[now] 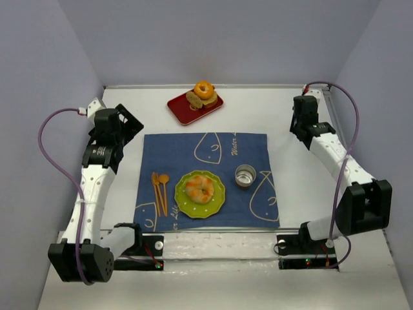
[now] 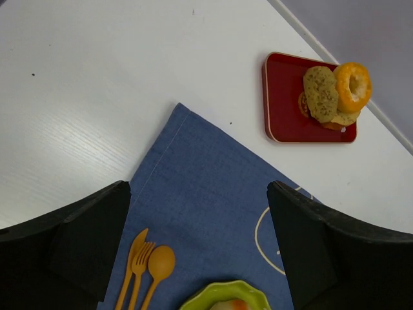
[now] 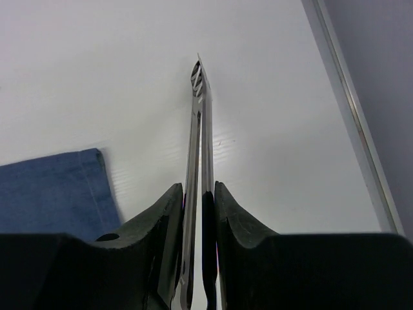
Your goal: Place the bread
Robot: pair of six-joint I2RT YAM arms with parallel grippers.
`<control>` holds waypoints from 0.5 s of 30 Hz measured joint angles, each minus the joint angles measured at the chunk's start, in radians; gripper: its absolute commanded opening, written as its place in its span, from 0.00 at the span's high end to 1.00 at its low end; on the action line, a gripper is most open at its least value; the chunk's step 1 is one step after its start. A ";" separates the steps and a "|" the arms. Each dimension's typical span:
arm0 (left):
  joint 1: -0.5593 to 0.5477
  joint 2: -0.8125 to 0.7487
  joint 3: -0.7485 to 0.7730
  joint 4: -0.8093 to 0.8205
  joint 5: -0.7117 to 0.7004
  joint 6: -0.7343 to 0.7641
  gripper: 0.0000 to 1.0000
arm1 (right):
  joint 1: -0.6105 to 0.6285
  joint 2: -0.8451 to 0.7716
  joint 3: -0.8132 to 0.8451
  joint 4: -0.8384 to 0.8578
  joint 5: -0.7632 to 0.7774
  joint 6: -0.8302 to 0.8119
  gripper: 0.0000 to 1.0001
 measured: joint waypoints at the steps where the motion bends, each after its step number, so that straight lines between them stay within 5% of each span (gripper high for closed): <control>1: 0.000 0.000 0.000 0.002 0.000 0.000 0.01 | -0.013 0.018 -0.030 0.042 -0.002 -0.009 0.82; 8: 0.000 0.000 0.000 0.004 0.001 0.000 0.01 | -0.039 0.073 -0.172 0.211 -0.043 0.009 0.74; 15: 0.000 0.000 0.000 0.005 0.003 0.000 0.01 | -0.048 0.076 -0.298 0.177 -0.080 0.145 0.59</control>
